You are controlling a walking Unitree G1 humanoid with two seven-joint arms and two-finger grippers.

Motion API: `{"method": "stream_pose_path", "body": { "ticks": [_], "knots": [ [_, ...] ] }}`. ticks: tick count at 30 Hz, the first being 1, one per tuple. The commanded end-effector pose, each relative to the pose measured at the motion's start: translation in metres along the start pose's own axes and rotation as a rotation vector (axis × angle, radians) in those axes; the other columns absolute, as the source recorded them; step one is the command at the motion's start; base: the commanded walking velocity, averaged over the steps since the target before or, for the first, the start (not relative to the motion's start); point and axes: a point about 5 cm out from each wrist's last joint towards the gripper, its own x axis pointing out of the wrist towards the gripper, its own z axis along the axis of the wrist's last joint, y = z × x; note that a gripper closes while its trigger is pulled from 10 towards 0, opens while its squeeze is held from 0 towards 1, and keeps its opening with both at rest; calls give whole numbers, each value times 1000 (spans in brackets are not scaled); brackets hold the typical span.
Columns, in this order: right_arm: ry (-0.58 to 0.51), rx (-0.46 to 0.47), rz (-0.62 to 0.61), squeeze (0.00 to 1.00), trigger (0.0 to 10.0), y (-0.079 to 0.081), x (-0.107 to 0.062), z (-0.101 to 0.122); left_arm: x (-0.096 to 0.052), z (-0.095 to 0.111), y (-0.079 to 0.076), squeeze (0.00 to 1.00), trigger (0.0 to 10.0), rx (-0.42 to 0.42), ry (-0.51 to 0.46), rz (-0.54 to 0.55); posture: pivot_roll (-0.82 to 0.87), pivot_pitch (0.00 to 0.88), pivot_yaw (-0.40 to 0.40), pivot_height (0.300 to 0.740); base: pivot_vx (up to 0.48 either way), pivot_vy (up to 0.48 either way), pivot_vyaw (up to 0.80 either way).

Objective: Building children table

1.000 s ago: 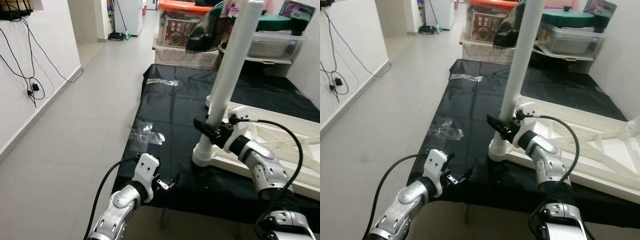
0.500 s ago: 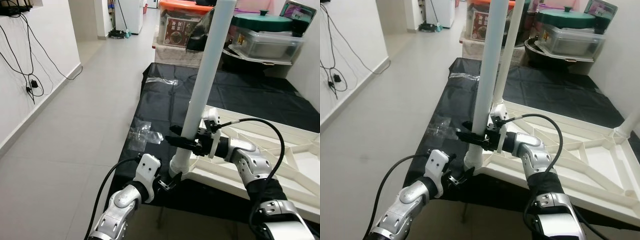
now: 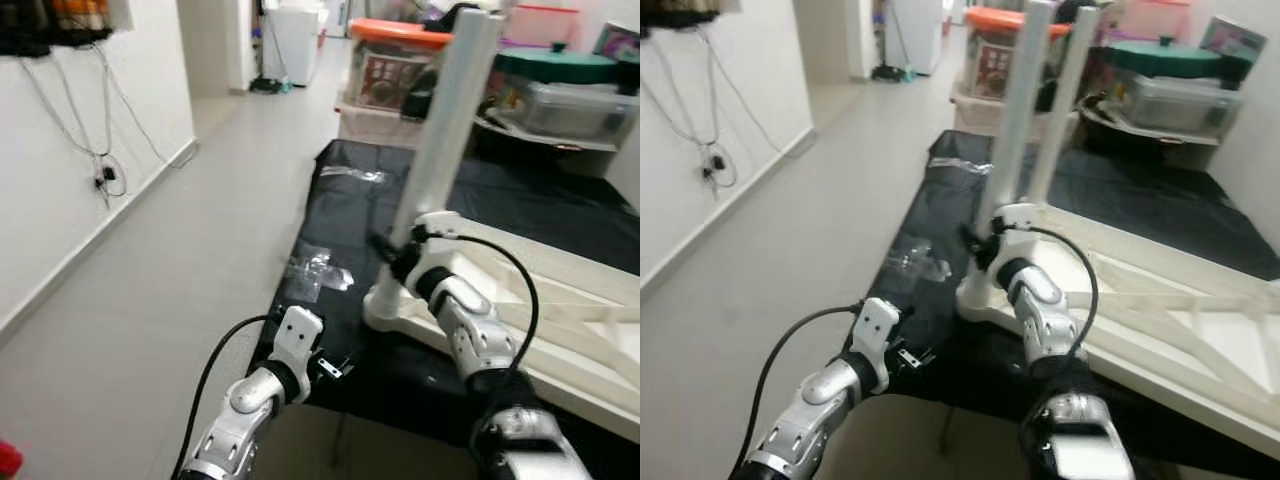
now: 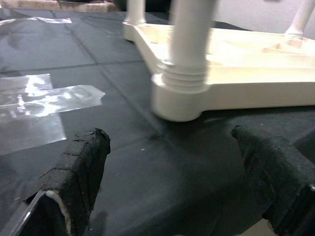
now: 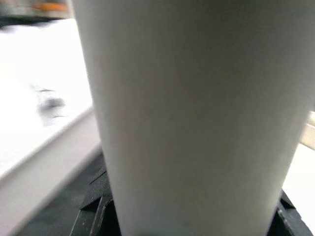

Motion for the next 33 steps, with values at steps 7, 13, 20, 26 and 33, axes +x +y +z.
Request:
{"method": "stream_pose_path", "body": {
  "ticks": [7, 13, 20, 26, 33],
  "knots": [
    [-28, 95, -571, 0, 0, -9, -34, -11, 2, -4, -2, 0, 10000, 14, 13, -21, 108, 0, -89, 740, 0, 0, 0],
    [-81, 146, -493, 0, 10000, 11, -24, -11, 1, -5, -3, 0, 10000, 18, 18, -24, 111, 0, -92, 740, 0, 0, 0],
    [-161, 121, -228, 694, 10000, 17, -23, -4, 0, -8, -1, 0, 10000, 14, 22, -22, 102, 0, -84, 740, 0, 0, 0],
    [-92, 97, 325, 0, 10000, 5, -24, 4, 0, -10, -2, 0, 10000, 13, 34, -43, 92, 0, -68, 740, 0, 0, 0],
    [14, 68, 761, 0, 10000, 20, -35, 2, 1, -11, -3, 0, 10000, 11, 37, -46, 101, 0, -73, 740, 0, 0, 0]
  ]
}}
